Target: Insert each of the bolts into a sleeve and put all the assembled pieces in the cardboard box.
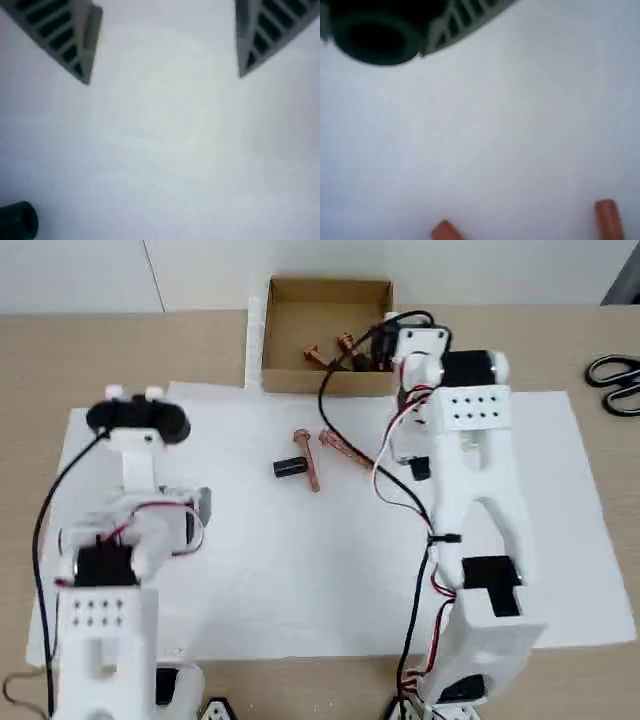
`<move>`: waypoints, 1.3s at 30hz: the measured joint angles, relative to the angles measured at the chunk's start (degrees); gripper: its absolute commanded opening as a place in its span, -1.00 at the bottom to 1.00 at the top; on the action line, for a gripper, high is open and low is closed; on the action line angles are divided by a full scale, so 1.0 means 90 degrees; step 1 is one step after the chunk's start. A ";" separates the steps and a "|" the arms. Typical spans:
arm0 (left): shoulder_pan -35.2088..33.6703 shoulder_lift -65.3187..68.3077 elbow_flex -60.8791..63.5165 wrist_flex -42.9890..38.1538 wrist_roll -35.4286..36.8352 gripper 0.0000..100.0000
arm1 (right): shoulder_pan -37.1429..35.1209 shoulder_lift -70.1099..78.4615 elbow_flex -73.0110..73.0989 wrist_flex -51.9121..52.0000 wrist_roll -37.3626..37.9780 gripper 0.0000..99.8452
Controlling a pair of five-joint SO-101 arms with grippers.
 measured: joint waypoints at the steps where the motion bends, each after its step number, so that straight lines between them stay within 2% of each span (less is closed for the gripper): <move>1: 0.0029 0.0449 -0.0371 0.0039 0.0000 -0.63 | 0.0098 -0.0127 0.0000 0.0000 0.0000 -0.99; 4: 0.0225 0.1846 -0.1553 0.0225 0.0020 -0.64 | 0.0332 -0.0459 0.0000 0.0010 0.0020 -0.99; 9: 0.1035 0.4044 -0.3536 0.0557 0.0088 -0.64 | 0.0733 -0.0694 0.0000 0.0010 0.0020 -0.99; 15: 0.2002 0.6379 -0.5734 0.0850 0.1114 -0.64 | 0.1270 -0.0694 0.0000 0.0010 0.0020 -0.99; 21: 0.2657 0.7980 -0.7355 0.0899 0.2276 -0.64 | 0.1602 -0.0694 0.0000 0.0020 0.0020 -0.99; 29: 0.3497 0.8801 -0.7726 0.0811 0.3165 -0.64 | 0.1612 -0.0694 0.0381 0.0020 0.0020 -0.99; 35: 0.3282 0.9045 -0.7726 0.0322 0.4210 -0.64 | 0.1612 -0.0694 0.0381 0.0020 -0.0020 -0.99; 39: 0.3048 0.9114 -0.7726 0.0244 0.4562 -0.64 | 0.1612 -0.0694 0.0381 0.0020 -0.0020 -0.99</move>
